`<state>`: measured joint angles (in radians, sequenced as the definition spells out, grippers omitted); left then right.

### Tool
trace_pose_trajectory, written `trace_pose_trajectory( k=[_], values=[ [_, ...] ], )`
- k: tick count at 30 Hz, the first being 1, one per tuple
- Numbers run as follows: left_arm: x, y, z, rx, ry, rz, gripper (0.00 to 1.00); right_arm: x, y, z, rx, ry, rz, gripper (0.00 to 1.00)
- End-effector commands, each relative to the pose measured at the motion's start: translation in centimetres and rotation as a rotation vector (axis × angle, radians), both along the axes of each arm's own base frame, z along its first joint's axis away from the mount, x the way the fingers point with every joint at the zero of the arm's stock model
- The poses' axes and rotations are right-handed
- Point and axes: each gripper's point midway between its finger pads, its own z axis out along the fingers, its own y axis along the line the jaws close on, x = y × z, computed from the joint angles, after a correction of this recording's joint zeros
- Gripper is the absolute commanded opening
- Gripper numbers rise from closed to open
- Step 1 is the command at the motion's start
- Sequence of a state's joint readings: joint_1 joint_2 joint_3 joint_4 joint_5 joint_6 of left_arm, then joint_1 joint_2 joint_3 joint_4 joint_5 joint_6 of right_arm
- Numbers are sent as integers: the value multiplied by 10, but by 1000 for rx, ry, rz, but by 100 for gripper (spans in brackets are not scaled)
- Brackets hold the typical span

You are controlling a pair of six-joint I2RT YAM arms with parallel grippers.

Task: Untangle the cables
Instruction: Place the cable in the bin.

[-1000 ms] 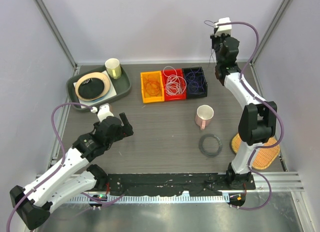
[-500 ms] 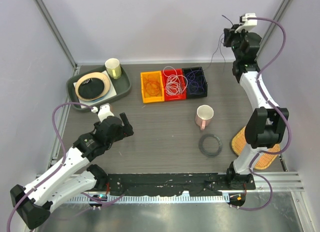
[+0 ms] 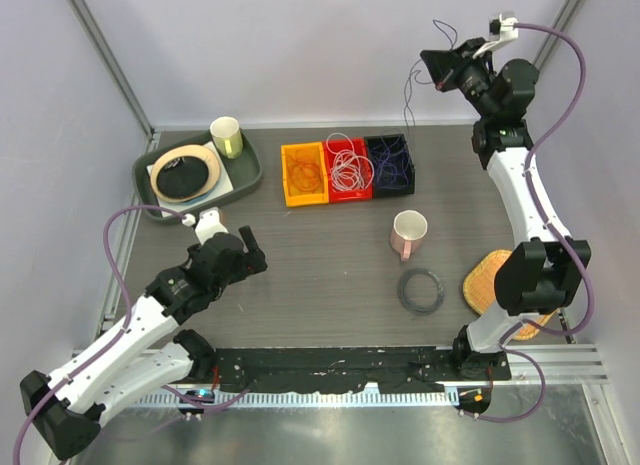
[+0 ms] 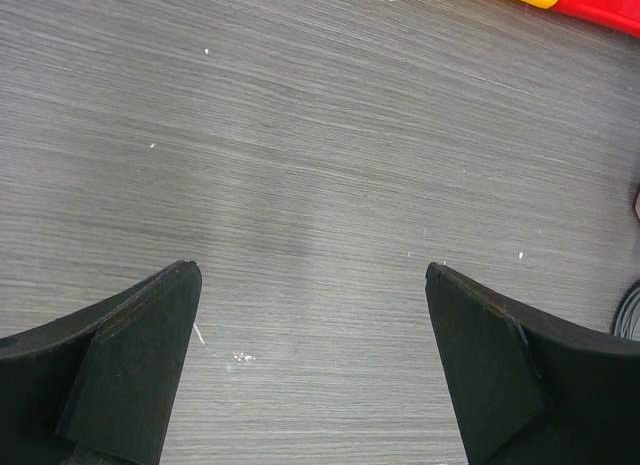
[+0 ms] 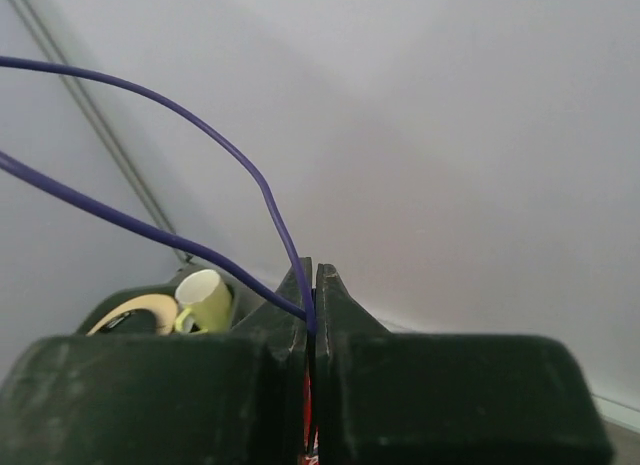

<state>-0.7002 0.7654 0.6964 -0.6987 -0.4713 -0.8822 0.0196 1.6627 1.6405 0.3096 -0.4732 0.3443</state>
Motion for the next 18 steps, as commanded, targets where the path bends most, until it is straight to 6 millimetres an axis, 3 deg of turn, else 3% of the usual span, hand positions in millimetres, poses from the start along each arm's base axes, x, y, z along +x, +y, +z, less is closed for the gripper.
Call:
trace_pose_trajectory(
  k=[1, 3, 5, 9, 18],
  values=[
    [5, 3, 12, -15, -52, 24, 100, -57, 24, 36, 65, -52, 184, 1],
    [5, 3, 12, -17, -54, 26, 100, -79, 28, 37, 78, -83, 214, 1],
    [5, 3, 11, -16, -53, 26, 100, -86, 23, 36, 62, -109, 172, 1],
    [5, 3, 10, -15, -48, 26, 100, -77, -7, 28, -22, -110, -38, 1],
    [5, 5, 9, -8, -49, 33, 100, -49, -50, 7, -181, -132, -307, 1]
  ],
)
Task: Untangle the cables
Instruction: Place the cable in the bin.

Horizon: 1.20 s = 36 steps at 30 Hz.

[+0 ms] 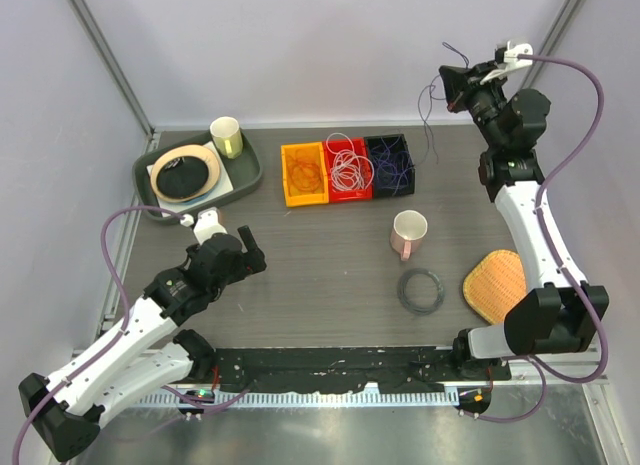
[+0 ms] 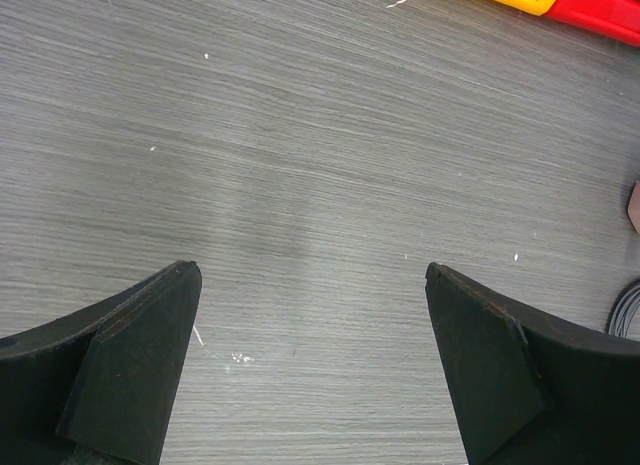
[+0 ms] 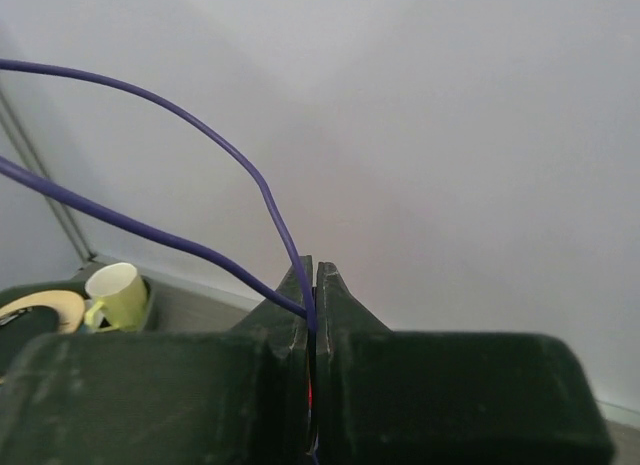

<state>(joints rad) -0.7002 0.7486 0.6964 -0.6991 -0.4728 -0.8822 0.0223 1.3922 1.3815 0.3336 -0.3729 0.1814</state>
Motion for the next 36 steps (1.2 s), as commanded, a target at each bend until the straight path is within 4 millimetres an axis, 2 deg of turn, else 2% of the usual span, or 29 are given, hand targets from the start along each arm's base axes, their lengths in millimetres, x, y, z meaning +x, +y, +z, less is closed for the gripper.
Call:
trace_pose_trajectory(
  k=[1, 5, 6, 12, 19, 27, 31, 33, 35, 36],
  values=[
    [6, 4, 4, 6, -33, 35, 100, 16, -37, -2, -69, -40, -218, 1],
    [6, 6, 4, 12, -34, 42, 100, 37, -49, -13, -79, -29, -287, 1],
    [7, 6, 4, 12, -34, 42, 100, 40, -50, -7, -76, -45, -296, 1],
    [8, 7, 3, 24, -32, 50, 100, 51, -47, -9, -121, -131, -294, 1],
    [7, 11, 3, 32, -35, 59, 100, 73, -62, -26, -158, -122, -381, 1],
    [7, 12, 4, 36, -41, 65, 100, 96, -65, -42, -169, -127, -401, 1],
    [7, 14, 4, 40, -44, 69, 100, 108, -58, -50, -203, -129, -394, 1],
    [7, 14, 4, 42, -42, 69, 100, 114, -55, -56, -273, -134, -445, 1],
    [8, 14, 4, 42, -42, 70, 100, 118, -63, -56, -292, -130, -516, 1],
    [8, 14, 4, 44, -42, 70, 100, 123, -61, -62, -316, -124, -523, 1]
  ],
)
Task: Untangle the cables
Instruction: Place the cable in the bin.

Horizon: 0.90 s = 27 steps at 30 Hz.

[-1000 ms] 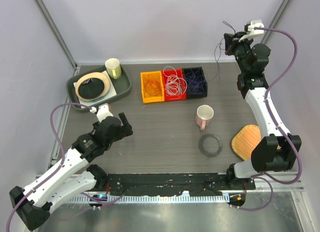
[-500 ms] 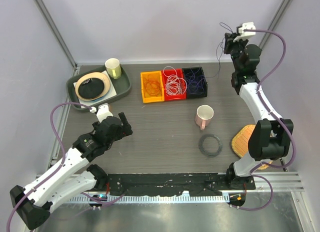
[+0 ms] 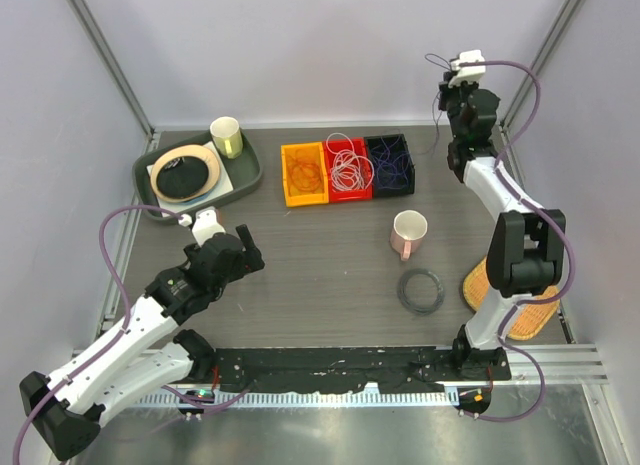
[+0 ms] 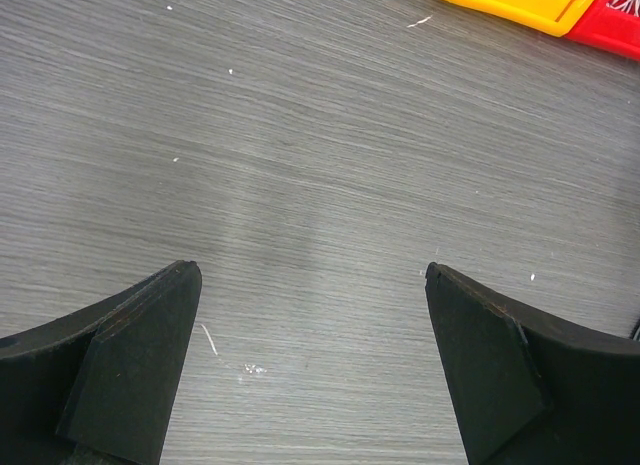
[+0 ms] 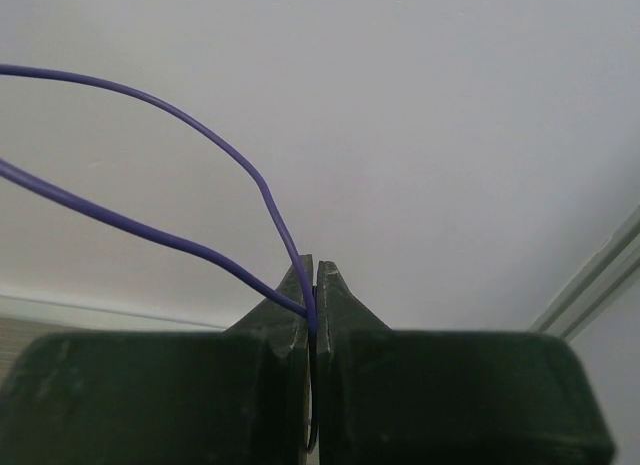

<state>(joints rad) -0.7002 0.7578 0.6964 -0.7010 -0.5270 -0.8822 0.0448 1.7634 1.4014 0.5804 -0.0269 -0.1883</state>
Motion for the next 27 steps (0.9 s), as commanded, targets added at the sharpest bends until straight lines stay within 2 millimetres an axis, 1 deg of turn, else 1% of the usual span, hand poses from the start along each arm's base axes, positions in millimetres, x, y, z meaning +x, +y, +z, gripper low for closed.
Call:
trace_pose_trajectory(
  k=[1, 2, 5, 7, 12, 13, 14, 16, 17, 20, 21, 23, 24, 27],
  values=[
    [3, 5, 4, 7, -28, 30, 100, 3, -4, 48, -86, -142, -107, 1],
    [4, 6, 4, 9, -28, 31, 100, 5, -6, 49, -87, -148, -113, 1],
    [4, 6, 4, 12, -30, 34, 100, 9, -2, 42, -98, -153, -123, 1],
    [4, 7, 4, 15, -32, 37, 100, 11, 9, 36, -102, -150, -101, 1],
    [4, 7, 5, 17, -31, 38, 100, 5, 35, 27, -91, -205, -89, 1],
    [4, 7, 5, 18, -30, 38, 100, 6, 40, 25, -89, -202, -84, 1],
    [4, 8, 5, 17, -31, 38, 100, 7, 49, 22, -85, -199, -69, 1],
    [3, 8, 6, 12, -34, 38, 100, 9, 58, 19, -83, -201, -55, 1],
    [3, 8, 6, 10, -35, 37, 100, 10, 65, 13, -87, -199, -48, 1],
    [2, 8, 6, 2, -41, 36, 100, 12, 75, 6, -83, -194, -33, 1],
    [2, 8, 6, 0, -41, 35, 100, 14, 82, -1, -79, -185, -21, 1],
    [2, 7, 6, -2, -43, 34, 100, 13, 89, -9, -76, -178, -4, 1],
    [2, 8, 6, -1, -41, 36, 100, 13, 96, -11, -72, -176, 10, 1],
    [2, 7, 5, 1, -38, 34, 100, 11, 102, -23, -37, -156, 15, 1]
  ],
)
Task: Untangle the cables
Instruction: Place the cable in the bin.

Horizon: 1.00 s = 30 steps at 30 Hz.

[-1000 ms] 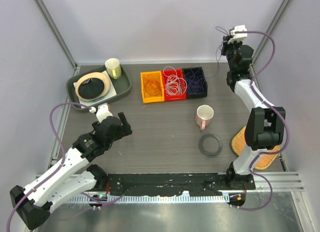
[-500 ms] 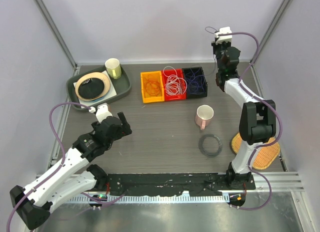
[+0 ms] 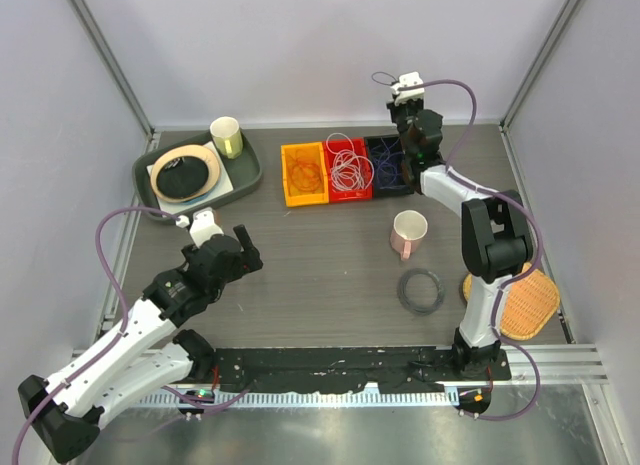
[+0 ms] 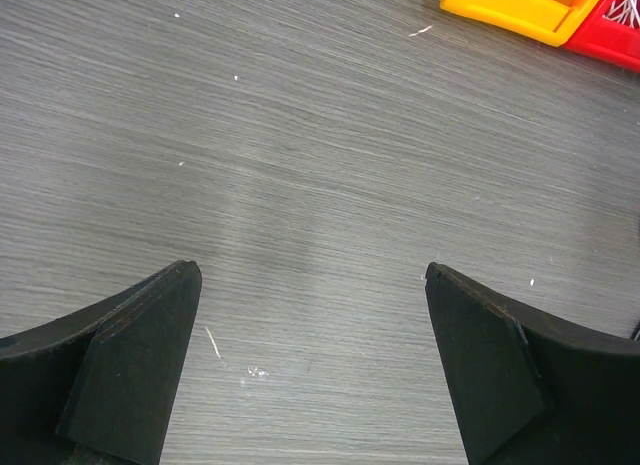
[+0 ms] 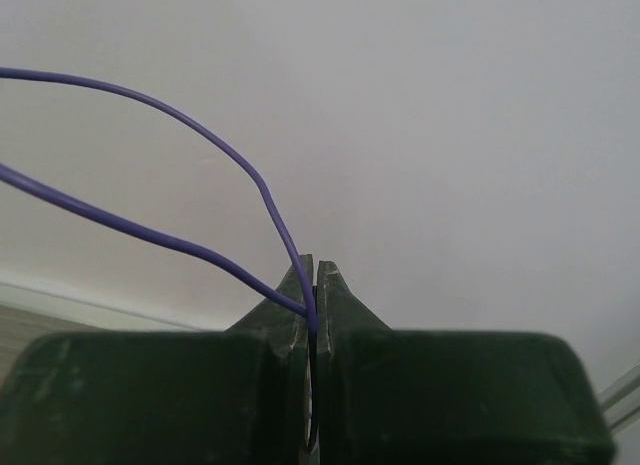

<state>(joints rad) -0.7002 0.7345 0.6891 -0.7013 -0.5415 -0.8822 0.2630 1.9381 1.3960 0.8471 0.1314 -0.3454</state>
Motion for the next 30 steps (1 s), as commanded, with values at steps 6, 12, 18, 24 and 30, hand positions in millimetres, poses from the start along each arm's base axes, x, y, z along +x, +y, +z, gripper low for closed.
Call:
trace_pose_trajectory(
  k=[6, 12, 18, 24, 30],
  values=[
    [3, 3, 3, 4, -18, 22, 100, -12, 18, -8, 170, 18, 75, 1],
    [2, 2, 3, -1, -18, 18, 100, -26, 22, -3, 284, 57, 106, 1],
    [2, 2, 3, -8, -16, 19, 100, -35, 32, -17, 391, 175, 162, 1],
    [2, 1, 3, -11, -13, 16, 100, -24, 18, -56, 413, 358, 25, 1],
    [1, 2, 4, -13, -17, 21, 100, -18, 19, -101, 424, 478, -7, 1]
  ],
)
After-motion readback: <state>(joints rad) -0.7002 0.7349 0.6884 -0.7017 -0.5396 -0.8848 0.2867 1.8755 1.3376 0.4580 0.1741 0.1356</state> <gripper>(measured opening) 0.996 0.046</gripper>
